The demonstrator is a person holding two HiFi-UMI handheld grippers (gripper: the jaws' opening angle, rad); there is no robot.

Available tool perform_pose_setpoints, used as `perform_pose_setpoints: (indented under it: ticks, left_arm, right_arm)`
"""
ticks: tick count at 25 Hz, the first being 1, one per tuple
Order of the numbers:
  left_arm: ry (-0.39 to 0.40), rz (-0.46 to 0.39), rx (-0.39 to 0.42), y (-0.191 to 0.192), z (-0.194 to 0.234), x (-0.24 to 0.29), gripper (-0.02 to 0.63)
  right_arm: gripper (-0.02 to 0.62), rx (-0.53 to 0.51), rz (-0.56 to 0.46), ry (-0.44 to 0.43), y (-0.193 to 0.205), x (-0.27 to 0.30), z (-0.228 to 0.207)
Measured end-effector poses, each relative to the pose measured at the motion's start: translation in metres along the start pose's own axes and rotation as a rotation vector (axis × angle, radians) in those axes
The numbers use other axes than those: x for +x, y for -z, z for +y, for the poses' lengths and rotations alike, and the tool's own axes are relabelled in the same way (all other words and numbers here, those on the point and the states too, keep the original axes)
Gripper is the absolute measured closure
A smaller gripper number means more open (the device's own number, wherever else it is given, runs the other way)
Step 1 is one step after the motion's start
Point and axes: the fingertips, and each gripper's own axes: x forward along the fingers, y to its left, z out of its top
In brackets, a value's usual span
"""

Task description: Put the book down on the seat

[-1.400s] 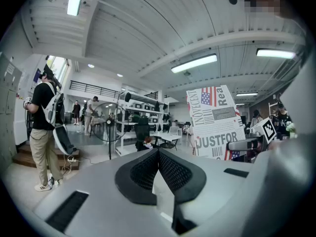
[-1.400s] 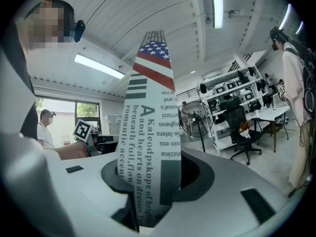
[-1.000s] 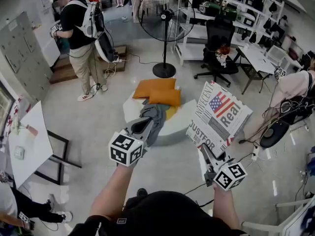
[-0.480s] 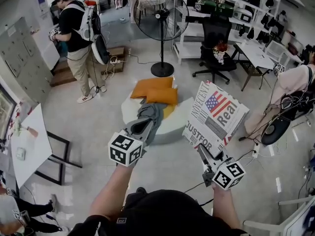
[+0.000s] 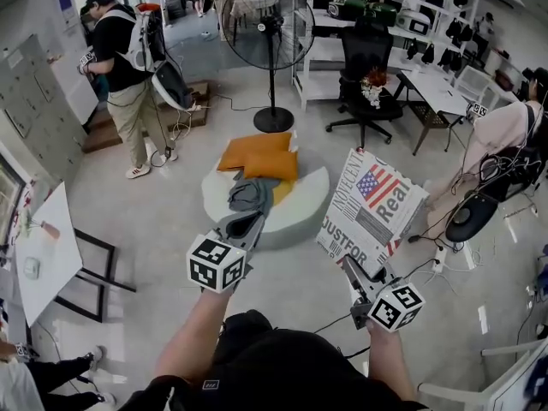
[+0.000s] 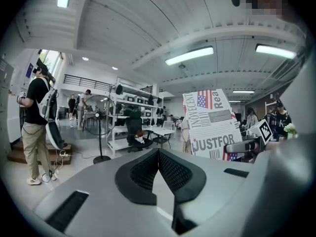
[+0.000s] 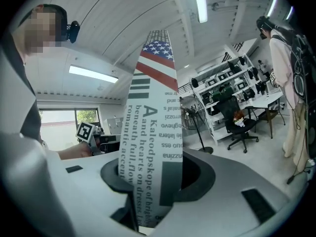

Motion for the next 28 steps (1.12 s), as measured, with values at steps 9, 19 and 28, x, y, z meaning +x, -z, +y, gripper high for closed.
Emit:
perform_pose_setpoints:
  ticks: [9,19,28]
  left_arm:
    - [-0.004,0.021,-0.069,-0.009,0.04,0.066,0.603]
    - [0.107,0.047,-0.118,0.007,0.086,0.177,0.603]
    - [0.146,0.056,-0.08,-0.018,0.164,0.229,0.603]
  right_arm:
    - [0.416,0.024,0.07,-0.006,-0.018,0.051,-0.051]
    - [0.414,0.031,0.146,0.07,-0.023,0.132,-0.123]
    - [0.416,0.083,0.159,0.073,-0.051,0.243,-0.142]
